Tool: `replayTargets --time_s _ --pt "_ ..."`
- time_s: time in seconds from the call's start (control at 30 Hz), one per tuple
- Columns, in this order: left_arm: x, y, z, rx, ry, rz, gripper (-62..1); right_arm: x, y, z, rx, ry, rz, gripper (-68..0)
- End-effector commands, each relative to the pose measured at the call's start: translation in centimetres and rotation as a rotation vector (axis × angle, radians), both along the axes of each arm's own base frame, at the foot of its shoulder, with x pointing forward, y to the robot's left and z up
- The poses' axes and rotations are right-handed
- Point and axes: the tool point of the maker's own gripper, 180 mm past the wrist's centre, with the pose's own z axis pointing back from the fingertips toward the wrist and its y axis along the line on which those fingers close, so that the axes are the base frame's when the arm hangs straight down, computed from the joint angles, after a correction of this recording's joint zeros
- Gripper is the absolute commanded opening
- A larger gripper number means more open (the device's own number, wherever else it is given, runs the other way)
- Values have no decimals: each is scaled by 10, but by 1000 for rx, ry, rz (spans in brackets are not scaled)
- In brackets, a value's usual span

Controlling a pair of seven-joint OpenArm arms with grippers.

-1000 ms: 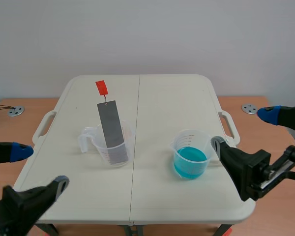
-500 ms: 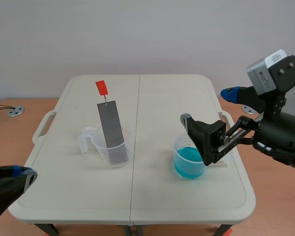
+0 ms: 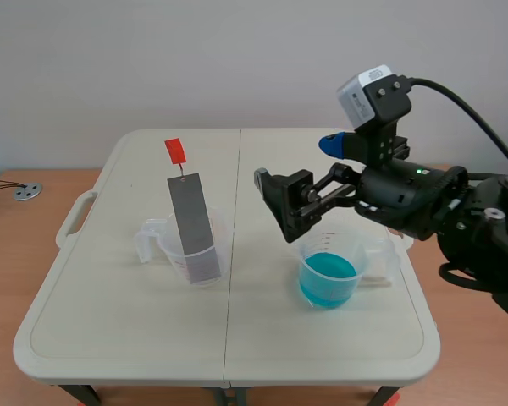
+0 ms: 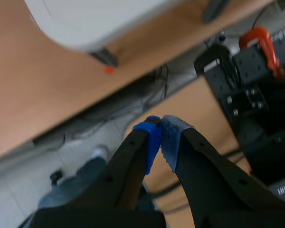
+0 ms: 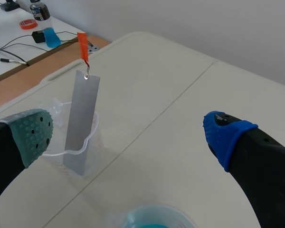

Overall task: Hold the metal plate by the orange handle, dip it into the blue solution, take it out and point at it, then put the plate back in the beaker on the left.
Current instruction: 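Lift the metal plate out of the left beaker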

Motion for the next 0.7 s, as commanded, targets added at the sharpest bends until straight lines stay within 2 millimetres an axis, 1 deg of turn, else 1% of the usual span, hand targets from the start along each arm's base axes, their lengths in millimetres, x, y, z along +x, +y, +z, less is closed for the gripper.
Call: replayTargets --time_s 0.0,0.13,0.27,0.43,0.5,0.67 --pt "-3 0 1 -5 4 6 -590 10 7 16 28 -39 8 -12" --pt "-20 10 -10 15 59 23 -590 21 24 15 30 -22 29 -12" --pt "-37 26 -23 46 114 48 -590 32 42 17 40 -20 54 -12" --pt "-57 39 -35 70 174 70 -590 40 69 14 26 6 103 -12" --pt "-65 41 -39 72 199 77 -590 41 81 11 16 20 124 -12" --pt "-89 37 -50 56 265 83 -590 46 105 9 14 40 161 -12"
